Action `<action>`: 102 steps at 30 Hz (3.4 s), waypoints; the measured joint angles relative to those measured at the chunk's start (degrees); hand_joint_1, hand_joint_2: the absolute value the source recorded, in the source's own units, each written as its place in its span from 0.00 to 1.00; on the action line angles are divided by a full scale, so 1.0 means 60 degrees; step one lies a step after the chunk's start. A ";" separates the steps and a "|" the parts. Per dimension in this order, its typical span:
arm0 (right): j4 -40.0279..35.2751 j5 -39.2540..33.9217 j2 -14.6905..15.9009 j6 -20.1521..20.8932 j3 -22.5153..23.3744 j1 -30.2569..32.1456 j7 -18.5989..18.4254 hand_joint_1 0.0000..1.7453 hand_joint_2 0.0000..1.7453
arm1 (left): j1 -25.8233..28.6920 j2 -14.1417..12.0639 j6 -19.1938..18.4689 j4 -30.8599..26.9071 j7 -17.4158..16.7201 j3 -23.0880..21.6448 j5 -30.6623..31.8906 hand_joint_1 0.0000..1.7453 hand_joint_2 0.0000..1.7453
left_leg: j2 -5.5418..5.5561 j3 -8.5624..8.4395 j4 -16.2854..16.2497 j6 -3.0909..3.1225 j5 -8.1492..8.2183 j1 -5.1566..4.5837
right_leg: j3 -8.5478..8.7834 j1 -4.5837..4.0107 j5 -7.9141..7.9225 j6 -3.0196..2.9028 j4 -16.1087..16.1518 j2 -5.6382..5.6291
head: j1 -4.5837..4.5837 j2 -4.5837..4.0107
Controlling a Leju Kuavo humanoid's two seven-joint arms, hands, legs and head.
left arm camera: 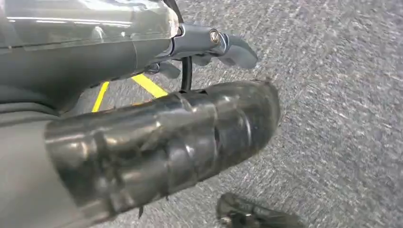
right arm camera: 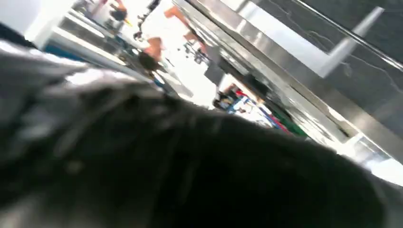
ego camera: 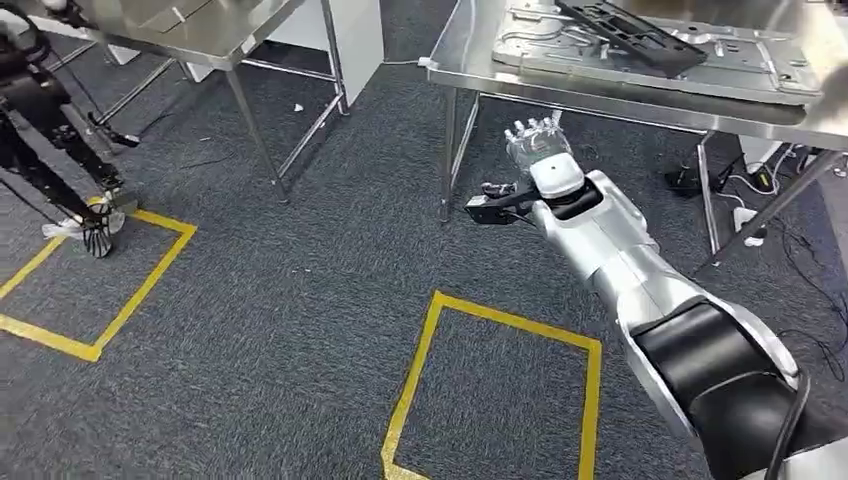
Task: Take the parts from the cabinet and place them on the table.
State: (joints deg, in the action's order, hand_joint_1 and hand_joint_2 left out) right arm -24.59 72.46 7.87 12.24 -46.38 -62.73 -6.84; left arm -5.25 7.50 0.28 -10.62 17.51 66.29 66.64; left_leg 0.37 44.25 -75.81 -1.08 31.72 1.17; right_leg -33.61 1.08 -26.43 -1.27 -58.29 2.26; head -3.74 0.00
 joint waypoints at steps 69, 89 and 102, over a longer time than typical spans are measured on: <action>-0.0069 0.0135 0.0040 0.0011 0.0000 0.0115 0.0040 0.00 0.00 | 0.0064 0.0026 0.0109 0.0000 -0.0179 0.0011 -0.0102 0.00 0.00 | -0.0453 -0.1293 0.2861 0.0180 -0.1297 -0.0148 | 0.0205 -0.0193 -0.0240 0.0200 -0.0074 0.0913 | 0.0022 0.0000; -0.0164 0.0142 -0.0022 0.0058 0.0000 0.0193 0.0040 0.00 0.00 | 0.0083 0.0058 0.0164 0.0000 -0.0244 0.0018 -0.0084 0.00 0.00 | 0.0146 -0.0522 0.1384 0.0050 -0.0572 -0.0126 | 0.0091 -0.0108 0.0127 -0.0192 0.0102 -0.0297 | 0.0047 0.0000; -0.0149 0.0109 -0.0040 0.0000 0.0000 0.0236 0.0018 0.00 0.00 | 0.0066 0.0047 0.0186 0.0000 -0.0280 0.0018 0.0000 0.00 0.00 | -0.0151 -0.1508 0.3097 0.0380 -0.1390 -0.0100 | 0.0129 -0.0121 -0.0316 0.0268 -0.0226 0.0360 | 0.0025 0.0000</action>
State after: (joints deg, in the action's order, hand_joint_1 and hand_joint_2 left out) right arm -25.48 73.11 7.63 12.24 -46.38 -61.32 -6.73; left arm -4.86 7.78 1.40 -10.62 15.82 66.40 66.64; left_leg -0.53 35.20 -57.23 1.20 23.38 0.57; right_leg -32.84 0.35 -28.33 0.34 -59.65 4.42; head -3.58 0.00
